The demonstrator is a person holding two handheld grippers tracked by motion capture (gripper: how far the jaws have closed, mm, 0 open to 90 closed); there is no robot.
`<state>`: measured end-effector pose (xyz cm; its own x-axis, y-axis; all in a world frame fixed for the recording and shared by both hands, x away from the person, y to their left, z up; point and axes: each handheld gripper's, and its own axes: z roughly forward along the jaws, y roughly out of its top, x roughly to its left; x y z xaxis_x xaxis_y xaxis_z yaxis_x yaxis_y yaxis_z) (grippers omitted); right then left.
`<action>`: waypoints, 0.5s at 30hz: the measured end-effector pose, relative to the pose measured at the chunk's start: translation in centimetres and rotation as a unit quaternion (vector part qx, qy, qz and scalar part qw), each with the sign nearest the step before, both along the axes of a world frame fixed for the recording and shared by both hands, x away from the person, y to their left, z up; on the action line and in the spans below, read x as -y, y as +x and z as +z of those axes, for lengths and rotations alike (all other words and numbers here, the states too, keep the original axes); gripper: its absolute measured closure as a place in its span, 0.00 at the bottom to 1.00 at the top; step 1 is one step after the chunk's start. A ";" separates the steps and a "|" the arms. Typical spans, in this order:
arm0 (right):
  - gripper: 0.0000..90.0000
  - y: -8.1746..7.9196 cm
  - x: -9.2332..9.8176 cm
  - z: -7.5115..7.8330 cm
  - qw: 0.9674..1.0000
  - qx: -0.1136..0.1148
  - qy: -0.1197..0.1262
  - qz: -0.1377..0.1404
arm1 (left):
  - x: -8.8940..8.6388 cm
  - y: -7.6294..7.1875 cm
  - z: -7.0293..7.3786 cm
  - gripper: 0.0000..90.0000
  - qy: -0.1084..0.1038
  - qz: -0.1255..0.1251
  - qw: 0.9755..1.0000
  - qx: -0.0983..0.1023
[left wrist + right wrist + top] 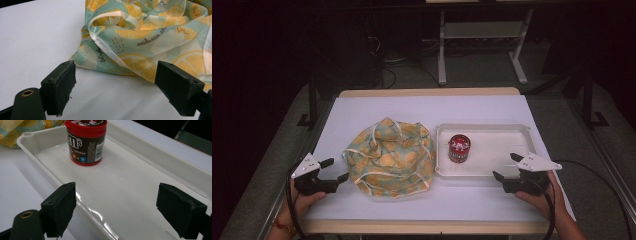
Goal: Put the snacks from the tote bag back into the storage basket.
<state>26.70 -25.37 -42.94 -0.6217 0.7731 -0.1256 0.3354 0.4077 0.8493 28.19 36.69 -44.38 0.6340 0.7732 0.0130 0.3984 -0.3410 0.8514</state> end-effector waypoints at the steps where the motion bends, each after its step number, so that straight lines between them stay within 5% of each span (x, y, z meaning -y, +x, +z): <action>1: 0.17 0.0 0.0 0.0 1.000 0.000 0.000 0.000 | 0.0 0.0 0.0 0.18 -0.001 0.000 1.000 0.000; 15: 0.17 -0.1 0.2 0.0 1.000 -0.001 0.006 0.000 | 0.0 0.2 0.1 0.18 -0.004 0.001 1.000 -0.001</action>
